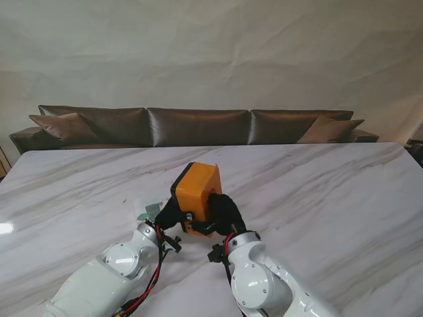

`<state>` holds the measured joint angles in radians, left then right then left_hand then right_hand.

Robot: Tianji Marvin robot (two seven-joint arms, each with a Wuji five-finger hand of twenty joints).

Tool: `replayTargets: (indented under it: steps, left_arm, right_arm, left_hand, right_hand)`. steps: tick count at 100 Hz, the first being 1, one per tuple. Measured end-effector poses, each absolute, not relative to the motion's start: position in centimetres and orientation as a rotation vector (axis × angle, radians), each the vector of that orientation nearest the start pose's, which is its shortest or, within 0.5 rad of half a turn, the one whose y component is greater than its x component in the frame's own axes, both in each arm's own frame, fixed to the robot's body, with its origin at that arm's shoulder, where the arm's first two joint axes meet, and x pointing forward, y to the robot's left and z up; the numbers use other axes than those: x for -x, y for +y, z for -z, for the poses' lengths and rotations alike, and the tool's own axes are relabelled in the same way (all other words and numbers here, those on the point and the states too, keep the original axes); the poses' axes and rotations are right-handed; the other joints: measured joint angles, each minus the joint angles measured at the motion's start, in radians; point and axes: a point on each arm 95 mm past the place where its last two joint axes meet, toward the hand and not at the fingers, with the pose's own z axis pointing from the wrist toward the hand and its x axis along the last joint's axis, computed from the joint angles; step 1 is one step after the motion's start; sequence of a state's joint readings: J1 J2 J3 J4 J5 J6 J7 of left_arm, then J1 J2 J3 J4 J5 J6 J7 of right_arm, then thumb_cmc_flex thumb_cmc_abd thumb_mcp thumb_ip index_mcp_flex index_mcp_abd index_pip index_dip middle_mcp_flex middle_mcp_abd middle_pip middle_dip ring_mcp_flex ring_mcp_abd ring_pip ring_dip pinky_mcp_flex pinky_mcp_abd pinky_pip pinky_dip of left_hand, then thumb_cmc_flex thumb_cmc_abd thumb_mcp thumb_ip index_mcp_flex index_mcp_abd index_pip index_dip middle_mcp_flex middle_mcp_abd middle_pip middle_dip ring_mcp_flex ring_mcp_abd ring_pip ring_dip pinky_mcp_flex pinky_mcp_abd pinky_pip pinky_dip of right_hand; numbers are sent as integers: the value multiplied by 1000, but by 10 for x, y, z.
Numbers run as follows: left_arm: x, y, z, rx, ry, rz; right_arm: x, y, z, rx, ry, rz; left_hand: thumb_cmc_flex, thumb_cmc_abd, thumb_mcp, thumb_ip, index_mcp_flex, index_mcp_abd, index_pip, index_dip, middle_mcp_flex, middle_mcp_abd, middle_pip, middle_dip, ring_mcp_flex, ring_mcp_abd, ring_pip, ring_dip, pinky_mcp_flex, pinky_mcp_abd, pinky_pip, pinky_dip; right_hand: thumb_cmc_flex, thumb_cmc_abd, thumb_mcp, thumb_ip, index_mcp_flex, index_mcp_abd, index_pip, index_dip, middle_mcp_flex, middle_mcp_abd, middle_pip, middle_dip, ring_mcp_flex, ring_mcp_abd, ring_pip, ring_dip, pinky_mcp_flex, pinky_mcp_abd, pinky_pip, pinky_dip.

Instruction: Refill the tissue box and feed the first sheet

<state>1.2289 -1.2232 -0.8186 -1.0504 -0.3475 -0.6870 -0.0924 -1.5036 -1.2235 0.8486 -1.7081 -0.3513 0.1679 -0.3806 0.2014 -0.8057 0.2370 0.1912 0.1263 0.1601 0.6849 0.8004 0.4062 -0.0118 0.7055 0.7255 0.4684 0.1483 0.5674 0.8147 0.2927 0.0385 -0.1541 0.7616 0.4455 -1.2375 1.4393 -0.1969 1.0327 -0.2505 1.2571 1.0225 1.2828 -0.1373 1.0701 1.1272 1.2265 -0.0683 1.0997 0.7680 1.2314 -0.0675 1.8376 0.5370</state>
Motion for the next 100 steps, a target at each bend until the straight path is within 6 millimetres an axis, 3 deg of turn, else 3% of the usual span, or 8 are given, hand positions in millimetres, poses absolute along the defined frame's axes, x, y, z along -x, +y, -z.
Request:
replayTargets:
  steps: [10,25,40,60,100]
  left_arm:
    - [-434,-81,376,1998,903,2712]
    - [-435,-82,372,1970,859,2717]
    - [-433,-83,369,1964,811,2711]
    - [-432,-86,365,1952,801,2700]
    - [-430,-92,360,1941,714,2679]
  right_arm:
    - [-360,150,297,2062,-1115,2481]
    - [-360,154,294,2069,-1096,2515]
    - [-360,157,290,2082,-1099,2550]
    - [-360,158,287,2112,-1088,2594]
    - [-365,158,281,2162,-1113,2690]
  left_hand:
    - [-25,-32,36,0,0,0,103,74,23,0,3,117,19,-1,9,97,39,-3,0,0]
    - [-86,-71,122,0,16,-1,205,145,72,1,3,189,68,-1,-4,225,108,-4,-11,0]
    - [-111,-81,150,-2,42,-1,232,178,107,1,3,195,134,-10,-69,254,194,-5,-13,-2]
    - [-117,-81,160,-2,52,-1,234,201,120,1,-2,195,166,-18,-116,274,246,-5,-14,-12]
    - [-121,-82,192,-3,53,1,240,214,130,1,-10,195,180,-22,-140,302,261,-7,-15,-13]
  right_hand:
    - [0,0,0,0,11,-7,0,-1,4,0,10,0,10,0,0,0,8,3,0,0]
    - [-1,16,-17,0,24,-13,-5,8,19,0,21,0,24,1,8,2,15,3,0,1]
    - [-3,18,-53,9,38,-13,6,37,30,-1,37,0,28,-4,32,4,15,-1,1,3]
    - [-16,18,-88,11,53,-13,17,58,41,-2,60,0,37,-6,61,6,15,-2,1,12]
    - [-79,13,-160,12,65,-22,32,87,58,-13,100,14,47,-21,102,22,-3,-11,1,13]
